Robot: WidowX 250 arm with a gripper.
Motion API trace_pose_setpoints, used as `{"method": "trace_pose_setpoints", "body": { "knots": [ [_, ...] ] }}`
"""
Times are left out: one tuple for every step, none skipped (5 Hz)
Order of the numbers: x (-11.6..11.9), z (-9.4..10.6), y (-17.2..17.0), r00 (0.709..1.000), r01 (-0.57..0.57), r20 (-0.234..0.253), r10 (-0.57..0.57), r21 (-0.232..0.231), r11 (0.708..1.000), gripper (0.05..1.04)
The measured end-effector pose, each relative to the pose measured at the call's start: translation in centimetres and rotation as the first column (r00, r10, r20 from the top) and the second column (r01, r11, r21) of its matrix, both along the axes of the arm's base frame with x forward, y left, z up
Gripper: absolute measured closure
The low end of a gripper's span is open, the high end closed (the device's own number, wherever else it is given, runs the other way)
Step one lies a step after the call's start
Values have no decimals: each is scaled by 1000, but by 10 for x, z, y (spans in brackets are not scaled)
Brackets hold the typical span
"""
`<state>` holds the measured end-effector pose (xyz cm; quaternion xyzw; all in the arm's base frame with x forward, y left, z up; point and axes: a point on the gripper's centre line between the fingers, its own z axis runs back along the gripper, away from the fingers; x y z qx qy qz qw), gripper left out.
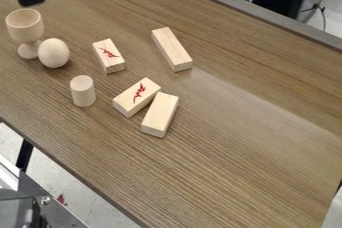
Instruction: Pick up the ball and put it inside the cup
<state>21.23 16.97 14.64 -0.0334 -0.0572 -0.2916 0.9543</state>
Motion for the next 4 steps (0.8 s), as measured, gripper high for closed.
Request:
{"method": "trace_pose_setpoints", "body": {
  "knots": [
    [-4,-20,-9,998,67,-22,-67,36,997,85],
    [-7,-30,-14,984,174,33,-177,84,981,85],
    [-5,-48,-14,965,224,104,-239,143,964,85],
    [0,-56,-3,963,211,137,-232,149,966,85]
  ]
}}
